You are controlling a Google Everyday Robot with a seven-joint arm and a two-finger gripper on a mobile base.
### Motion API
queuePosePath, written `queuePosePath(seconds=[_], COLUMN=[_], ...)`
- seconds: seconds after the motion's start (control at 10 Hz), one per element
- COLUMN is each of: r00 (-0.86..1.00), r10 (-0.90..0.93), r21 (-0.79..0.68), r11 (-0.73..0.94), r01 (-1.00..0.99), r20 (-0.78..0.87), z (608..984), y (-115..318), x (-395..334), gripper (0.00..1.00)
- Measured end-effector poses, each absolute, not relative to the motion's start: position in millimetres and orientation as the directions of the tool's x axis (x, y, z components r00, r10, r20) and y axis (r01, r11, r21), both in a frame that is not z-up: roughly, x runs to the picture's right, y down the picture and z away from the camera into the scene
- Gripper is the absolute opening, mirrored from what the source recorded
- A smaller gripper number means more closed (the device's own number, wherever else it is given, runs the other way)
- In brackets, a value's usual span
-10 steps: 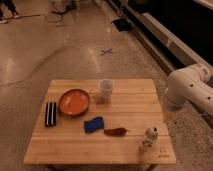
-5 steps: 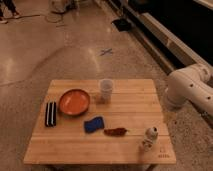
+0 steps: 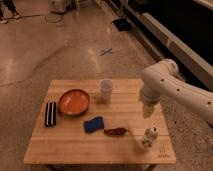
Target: Drag the ceramic bowl in a circle
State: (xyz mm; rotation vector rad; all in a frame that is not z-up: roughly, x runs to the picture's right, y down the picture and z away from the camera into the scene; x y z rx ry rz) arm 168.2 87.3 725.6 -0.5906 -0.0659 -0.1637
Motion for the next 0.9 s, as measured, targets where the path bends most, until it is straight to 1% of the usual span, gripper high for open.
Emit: queuePosePath(seconds=[0.3, 0.6, 0.9], r00=[0.953, 0.913, 0.872], r10=[-0.225, -0.254, -0.267], r21=[-0.552, -0.530, -0.497], r11=[0.777, 0.750, 0.736], r01=[0.302, 0.395, 0.460], r20=[0.203, 0.320, 0.411], z=[766, 808, 826], y=[92, 93, 93], x=[104, 35, -20], gripper=[0.65, 0.65, 0.65])
